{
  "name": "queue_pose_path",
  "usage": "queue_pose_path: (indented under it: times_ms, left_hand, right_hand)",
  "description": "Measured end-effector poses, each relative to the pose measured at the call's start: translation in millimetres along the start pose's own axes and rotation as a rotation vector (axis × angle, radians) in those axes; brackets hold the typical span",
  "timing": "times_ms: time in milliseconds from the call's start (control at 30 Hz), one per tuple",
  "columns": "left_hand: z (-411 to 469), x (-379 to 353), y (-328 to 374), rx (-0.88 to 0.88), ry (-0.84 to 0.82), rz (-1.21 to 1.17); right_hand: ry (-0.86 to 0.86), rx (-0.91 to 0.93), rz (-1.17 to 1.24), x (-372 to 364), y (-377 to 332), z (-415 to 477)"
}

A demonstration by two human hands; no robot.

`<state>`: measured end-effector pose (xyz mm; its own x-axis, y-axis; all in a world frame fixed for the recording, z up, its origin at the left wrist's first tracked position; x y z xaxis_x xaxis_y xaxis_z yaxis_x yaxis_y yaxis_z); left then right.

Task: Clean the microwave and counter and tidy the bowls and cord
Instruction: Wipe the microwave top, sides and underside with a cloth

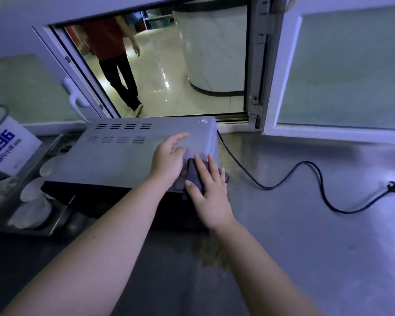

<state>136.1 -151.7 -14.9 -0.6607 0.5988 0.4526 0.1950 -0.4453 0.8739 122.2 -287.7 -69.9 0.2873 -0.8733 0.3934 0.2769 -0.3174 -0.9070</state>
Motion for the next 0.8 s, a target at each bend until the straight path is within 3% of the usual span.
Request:
queue_pose_path:
  times_ms: [233, 400, 633, 800]
  left_hand:
    - [-9.5, 84.7, -19.9, -0.183, 0.02, 0.415]
    - [-1.3, 119.1, -50.8, -0.286, -0.013, 0.492]
    - [20.5, 180.3, -80.4, -0.406, -0.027, 0.419]
    - [39.5, 226.3, -116.9, -0.37, -0.036, 0.384]
  right_hand:
    - [-0.118, -0.023, -0.632, -11.9, -41.1, 8.7]
    - [-0.079, -0.005, -0.924, -39.1, -66.7, 4.5]
    - [-0.073, -0.03, -0.996, -140.4, -114.3, -3.0]
    - [-0.114, -0.046, -0.99, -210.9, -144.4, 2.9]
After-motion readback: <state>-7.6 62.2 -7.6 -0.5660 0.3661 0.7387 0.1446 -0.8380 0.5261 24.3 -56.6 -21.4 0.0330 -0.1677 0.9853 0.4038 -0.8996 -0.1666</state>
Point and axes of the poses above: each hand's wrist, its own z-axis towards the middle knuckle, its own x-axis out of the back of the hand, y = z × x, the point moved 5 cm from there along z, towards the middle knuckle, and after that the axes turned 9 degrees about y, right-handed, at the moved point
